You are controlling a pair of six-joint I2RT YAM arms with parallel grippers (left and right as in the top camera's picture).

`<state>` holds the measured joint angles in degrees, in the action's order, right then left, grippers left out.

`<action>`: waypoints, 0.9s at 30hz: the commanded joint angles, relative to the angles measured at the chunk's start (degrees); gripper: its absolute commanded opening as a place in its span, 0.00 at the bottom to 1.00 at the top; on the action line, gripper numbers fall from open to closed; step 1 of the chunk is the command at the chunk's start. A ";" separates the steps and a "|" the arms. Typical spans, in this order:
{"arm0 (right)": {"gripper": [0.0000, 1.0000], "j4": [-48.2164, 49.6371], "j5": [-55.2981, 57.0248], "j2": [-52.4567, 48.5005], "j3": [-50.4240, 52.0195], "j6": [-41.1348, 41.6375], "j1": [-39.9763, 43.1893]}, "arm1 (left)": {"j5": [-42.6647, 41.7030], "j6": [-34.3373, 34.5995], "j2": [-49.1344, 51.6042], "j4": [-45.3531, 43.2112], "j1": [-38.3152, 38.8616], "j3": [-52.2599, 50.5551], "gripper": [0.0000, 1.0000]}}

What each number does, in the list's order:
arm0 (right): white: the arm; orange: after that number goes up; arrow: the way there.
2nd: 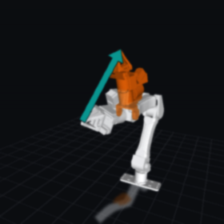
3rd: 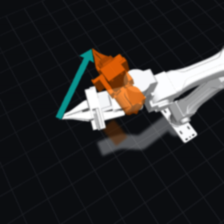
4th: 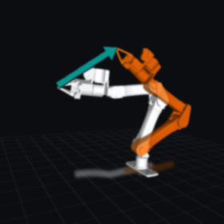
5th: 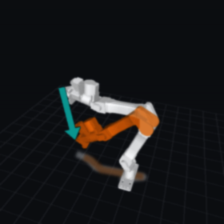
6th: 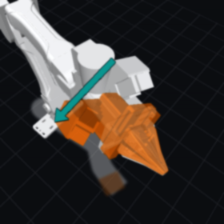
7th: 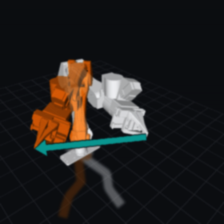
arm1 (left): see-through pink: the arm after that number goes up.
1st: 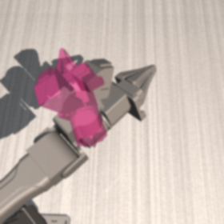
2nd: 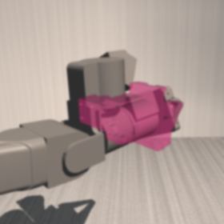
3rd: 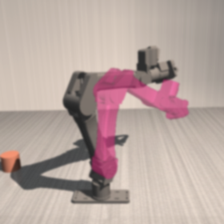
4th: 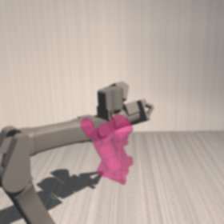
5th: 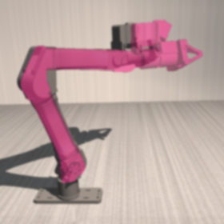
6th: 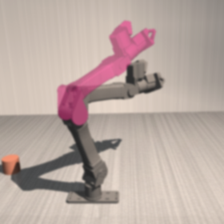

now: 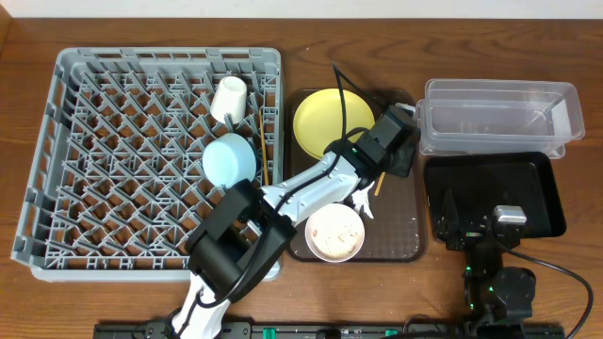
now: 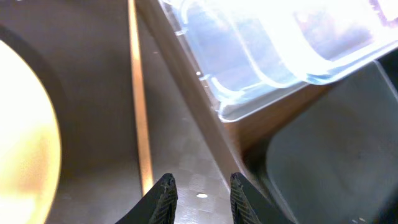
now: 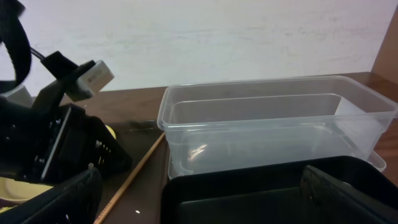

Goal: Sort waste into correct bins and load items into the dishwasher rack
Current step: 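Move the left gripper back to the remaining chopstick on the tray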

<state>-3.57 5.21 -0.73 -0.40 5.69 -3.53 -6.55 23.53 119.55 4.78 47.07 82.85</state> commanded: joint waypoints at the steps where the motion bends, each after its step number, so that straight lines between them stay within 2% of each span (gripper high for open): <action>1: 0.99 -0.11 0.72 0.09 0.09 0.68 0.24 | 5.14 -1.20 2.01 -0.17 0.04 -0.07 0.37; 27: 0.99 -0.09 0.72 0.07 0.09 0.68 0.24 | 5.11 -1.20 7.41 -2.10 0.55 -0.13 0.38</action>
<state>-3.55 5.21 -0.73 -0.40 5.69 -3.53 -2.57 23.05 124.95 2.94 47.22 82.85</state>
